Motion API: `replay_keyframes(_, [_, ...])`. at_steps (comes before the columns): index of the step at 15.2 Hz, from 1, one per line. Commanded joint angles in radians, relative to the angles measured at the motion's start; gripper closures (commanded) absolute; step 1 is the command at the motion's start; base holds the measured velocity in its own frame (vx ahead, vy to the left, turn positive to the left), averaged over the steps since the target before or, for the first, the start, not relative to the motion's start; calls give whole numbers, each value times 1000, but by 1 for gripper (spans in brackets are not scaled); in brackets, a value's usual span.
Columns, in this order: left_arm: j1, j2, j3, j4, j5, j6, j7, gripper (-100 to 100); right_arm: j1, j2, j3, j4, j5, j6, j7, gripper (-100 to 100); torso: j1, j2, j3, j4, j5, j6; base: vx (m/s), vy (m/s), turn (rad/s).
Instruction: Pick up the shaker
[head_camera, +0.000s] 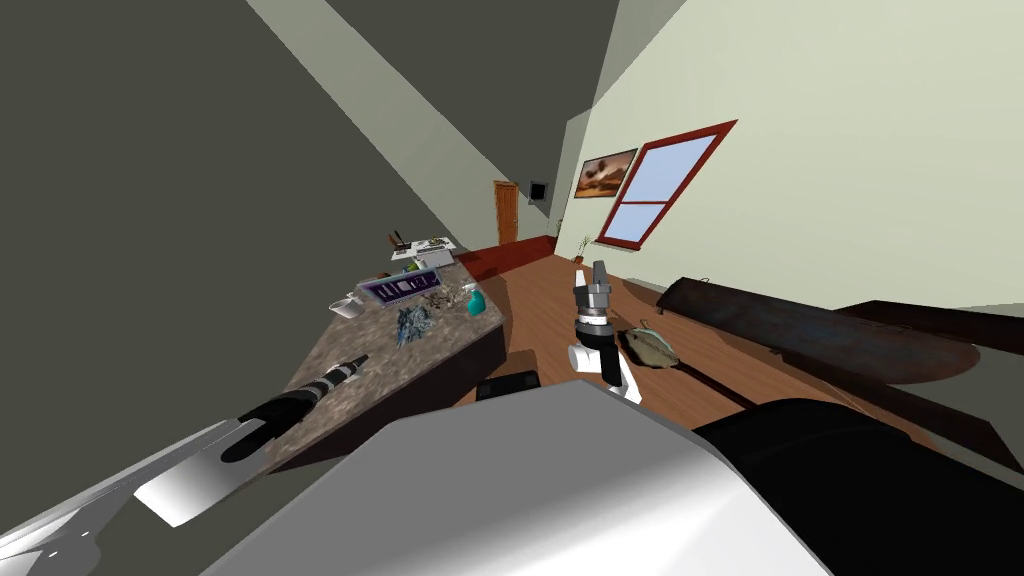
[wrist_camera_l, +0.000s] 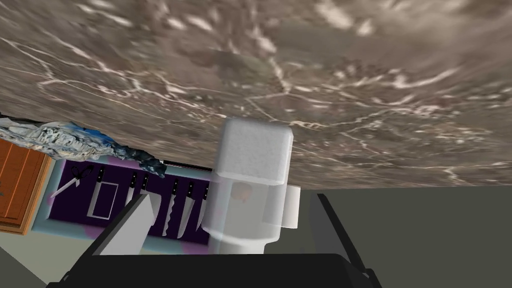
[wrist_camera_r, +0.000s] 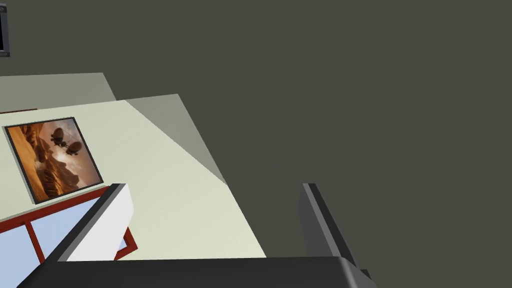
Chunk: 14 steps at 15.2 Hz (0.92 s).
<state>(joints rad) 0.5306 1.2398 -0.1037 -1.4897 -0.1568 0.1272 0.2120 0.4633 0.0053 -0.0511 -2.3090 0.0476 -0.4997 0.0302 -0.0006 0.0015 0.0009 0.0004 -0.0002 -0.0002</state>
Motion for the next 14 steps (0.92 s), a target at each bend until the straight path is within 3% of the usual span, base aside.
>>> replay_keyframes(1, [0, 0, 0, 0, 0, 0, 0, 100, 0, 0, 0, 0, 0, 0, 0, 0, 0, 0, 0, 0, 0, 0, 0, 0, 0])
replay_keyframes(5, [0, 1, 0, 1, -1, 1, -1, 100, 0, 0, 0, 0, 0, 0, 0, 0, 1, 0, 0, 0, 1, 0, 0, 0, 5])
replay_keyframes(13, [40, 41, 2, -131, -9, 70, 21, 100, 0, 0, 0, 0, 0, 0, 0, 0, 2, 0, 0, 0, 1, 0, 2, 15, 90])
replay_keyframes(14, [31, 36, -1, -111, -7, 59, 18, 100, 0, 0, 0, 0, 0, 0, 0, 0, 2, 0, 0, 0, 1, 0, 2, 8, 27])
